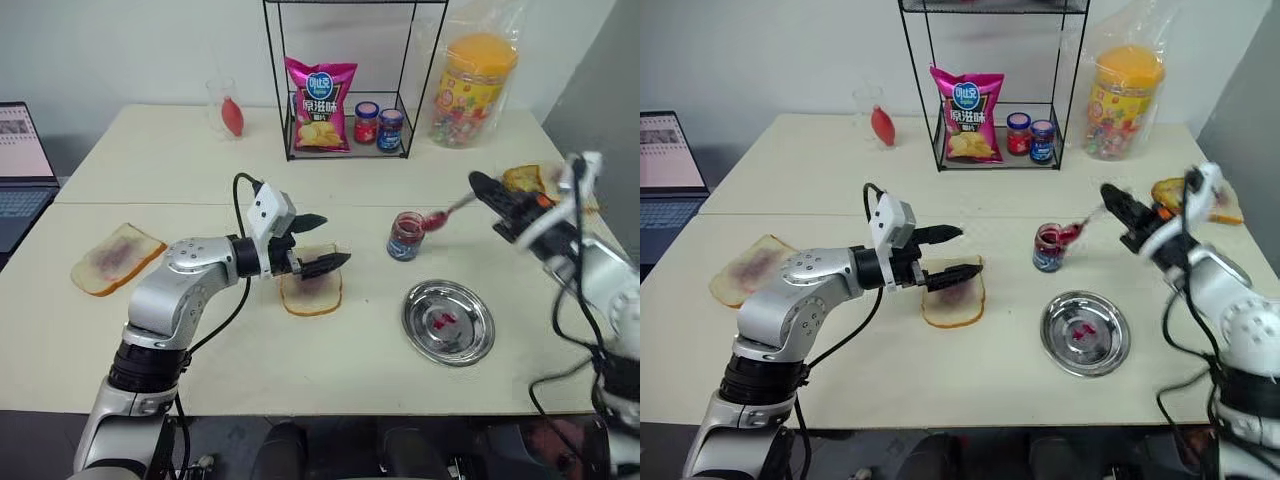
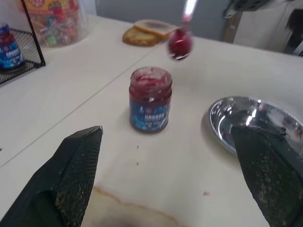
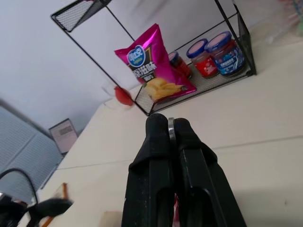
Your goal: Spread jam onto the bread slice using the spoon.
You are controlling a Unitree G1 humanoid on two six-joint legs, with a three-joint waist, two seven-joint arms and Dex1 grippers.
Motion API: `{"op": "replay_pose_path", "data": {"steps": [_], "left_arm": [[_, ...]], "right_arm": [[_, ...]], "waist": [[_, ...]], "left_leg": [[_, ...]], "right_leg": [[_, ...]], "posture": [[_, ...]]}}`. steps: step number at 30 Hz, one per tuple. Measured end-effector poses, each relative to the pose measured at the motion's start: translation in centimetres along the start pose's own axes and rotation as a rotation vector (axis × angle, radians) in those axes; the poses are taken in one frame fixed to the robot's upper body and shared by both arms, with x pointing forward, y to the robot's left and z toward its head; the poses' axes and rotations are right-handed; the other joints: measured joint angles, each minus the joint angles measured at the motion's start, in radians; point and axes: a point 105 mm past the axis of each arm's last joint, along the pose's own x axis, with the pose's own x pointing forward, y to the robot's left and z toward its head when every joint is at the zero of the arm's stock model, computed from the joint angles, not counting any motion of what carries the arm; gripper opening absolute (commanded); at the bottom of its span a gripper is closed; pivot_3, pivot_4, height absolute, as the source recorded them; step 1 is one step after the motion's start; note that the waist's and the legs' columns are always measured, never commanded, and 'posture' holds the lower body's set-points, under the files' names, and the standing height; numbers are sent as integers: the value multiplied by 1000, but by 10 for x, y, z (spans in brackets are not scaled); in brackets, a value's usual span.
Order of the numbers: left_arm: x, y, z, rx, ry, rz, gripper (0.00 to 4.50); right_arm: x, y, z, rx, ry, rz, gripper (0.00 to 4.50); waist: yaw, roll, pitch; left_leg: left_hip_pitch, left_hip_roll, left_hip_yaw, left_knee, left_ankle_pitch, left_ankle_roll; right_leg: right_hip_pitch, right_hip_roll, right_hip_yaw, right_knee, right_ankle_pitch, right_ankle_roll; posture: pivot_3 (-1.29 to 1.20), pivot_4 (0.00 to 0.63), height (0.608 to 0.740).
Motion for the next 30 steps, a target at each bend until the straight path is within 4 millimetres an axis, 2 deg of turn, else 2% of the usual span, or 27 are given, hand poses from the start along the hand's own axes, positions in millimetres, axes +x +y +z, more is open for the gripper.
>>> {"op": "replay_pose_path", "data": {"steps": [5,12,18,22,30], "left_arm": [[4,3,-1,-3,-5,48,4500],[4,-1,0,8,-10,57,4500],[1,1,-2,9,2,65,4500],[2,-2,-5,4,8,63,4500],[6,-6,-9,5,23,43,4500]], "right_arm": [[20,-12,-3,-64,34,-45,16],[25,-11,-17,-135,89,-22,16],[23,-6,-18,-185,113,-10,16],[23,-2,-20,-301,135,-7,16],[33,2,-45,-553,217,15,16]], "waist": [[7,0,0],[5,0,0],[2,0,0],[2,0,0],[2,0,0]], "left_leg": [[-5,0,-1,0,0,0],[-4,0,0,0,0,0],[-4,0,0,2,0,0],[-4,0,-1,2,0,0],[-4,0,-1,2,0,0]], "right_leg": [[-4,0,-1,1,2,-4],[-5,0,-1,2,2,-4],[-5,0,-1,3,1,-2],[-5,0,-1,3,1,-1],[-5,0,-1,3,1,-2]], "posture": [[0,150,740],[0,150,740],[0,150,740],[0,150,740],[0,150,740]]}}
